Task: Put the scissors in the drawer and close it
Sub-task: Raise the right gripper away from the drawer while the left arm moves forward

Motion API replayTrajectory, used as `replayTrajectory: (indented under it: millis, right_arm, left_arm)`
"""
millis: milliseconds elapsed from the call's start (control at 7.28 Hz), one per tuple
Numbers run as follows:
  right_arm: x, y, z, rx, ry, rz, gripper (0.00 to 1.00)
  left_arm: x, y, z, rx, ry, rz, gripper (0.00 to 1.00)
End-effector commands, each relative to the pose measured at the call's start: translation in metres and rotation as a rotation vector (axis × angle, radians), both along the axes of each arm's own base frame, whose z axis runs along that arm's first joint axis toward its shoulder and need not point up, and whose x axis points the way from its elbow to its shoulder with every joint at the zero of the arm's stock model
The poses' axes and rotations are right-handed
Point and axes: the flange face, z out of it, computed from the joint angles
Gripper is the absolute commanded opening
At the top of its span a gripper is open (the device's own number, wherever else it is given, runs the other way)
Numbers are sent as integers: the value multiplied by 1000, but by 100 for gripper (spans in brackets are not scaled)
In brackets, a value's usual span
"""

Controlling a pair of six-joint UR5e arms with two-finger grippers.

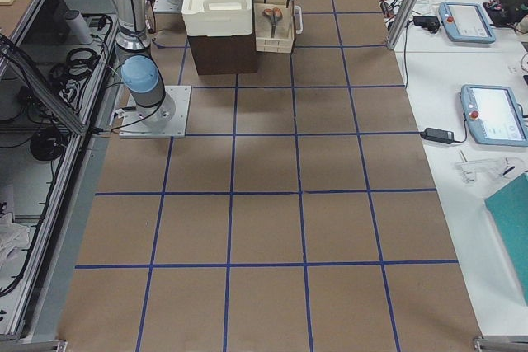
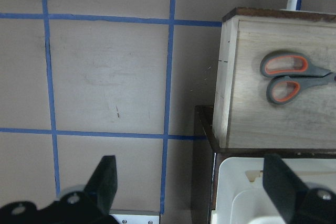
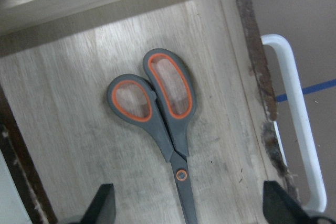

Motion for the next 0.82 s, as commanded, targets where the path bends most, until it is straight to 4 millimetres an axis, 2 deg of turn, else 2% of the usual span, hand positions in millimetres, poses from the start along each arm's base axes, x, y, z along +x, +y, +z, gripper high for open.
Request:
replayTrajectory:
  millis: [0, 137, 275, 412, 687]
  right_arm:
    - [-47, -19, 28, -42, -1, -406, 100]
    - [-76, -27, 46, -70, -23, -550, 100]
    - [-114, -37, 64, -87, -45, -687, 100]
    - [-146, -47, 69, -89, -51, -769, 100]
    - [-185, -40, 93, -111, -38, -838, 100]
  left_arm:
    - [-4, -20, -5, -56, 4, 27, 100]
    - [-14, -35, -9, -104, 13, 76, 100]
    - [-37, -44, -12, -125, 14, 45, 100]
    - [-53, -61, -19, -135, 20, 64, 100]
    - [-96, -92, -39, -170, 33, 45, 100]
